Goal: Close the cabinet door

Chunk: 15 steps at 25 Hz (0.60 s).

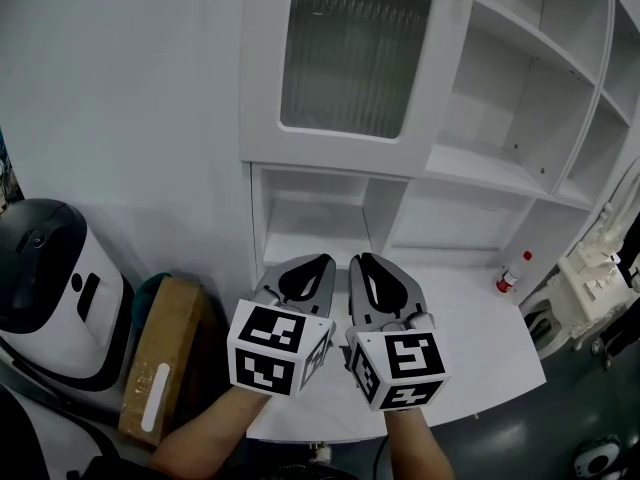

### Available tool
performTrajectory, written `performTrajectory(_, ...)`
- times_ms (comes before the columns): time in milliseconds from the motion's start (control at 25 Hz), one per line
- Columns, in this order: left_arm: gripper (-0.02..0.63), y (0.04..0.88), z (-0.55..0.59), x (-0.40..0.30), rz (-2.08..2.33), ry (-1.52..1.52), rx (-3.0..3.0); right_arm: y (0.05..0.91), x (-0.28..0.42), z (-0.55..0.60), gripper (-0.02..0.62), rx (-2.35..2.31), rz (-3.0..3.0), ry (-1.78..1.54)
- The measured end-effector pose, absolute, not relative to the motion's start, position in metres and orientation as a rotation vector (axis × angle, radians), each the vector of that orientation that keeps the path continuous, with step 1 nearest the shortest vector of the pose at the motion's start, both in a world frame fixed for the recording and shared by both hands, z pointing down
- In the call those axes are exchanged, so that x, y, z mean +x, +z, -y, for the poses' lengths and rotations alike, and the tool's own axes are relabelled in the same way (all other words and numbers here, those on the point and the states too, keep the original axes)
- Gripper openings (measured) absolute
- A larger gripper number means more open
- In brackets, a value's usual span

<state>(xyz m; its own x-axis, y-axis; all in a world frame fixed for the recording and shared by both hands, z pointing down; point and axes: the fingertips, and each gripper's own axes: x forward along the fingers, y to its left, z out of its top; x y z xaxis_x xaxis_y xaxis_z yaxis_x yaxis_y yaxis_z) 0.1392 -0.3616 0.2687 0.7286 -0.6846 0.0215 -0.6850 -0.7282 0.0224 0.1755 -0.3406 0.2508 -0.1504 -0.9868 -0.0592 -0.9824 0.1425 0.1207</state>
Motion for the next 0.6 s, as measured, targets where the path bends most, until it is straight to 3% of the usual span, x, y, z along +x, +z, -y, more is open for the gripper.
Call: performTrajectory(600,0.012,0.278,0.324,0.121,1.12,0.02,2.894,0.271,0.15,0.301,0.02,1.99,2.316,-0.143)
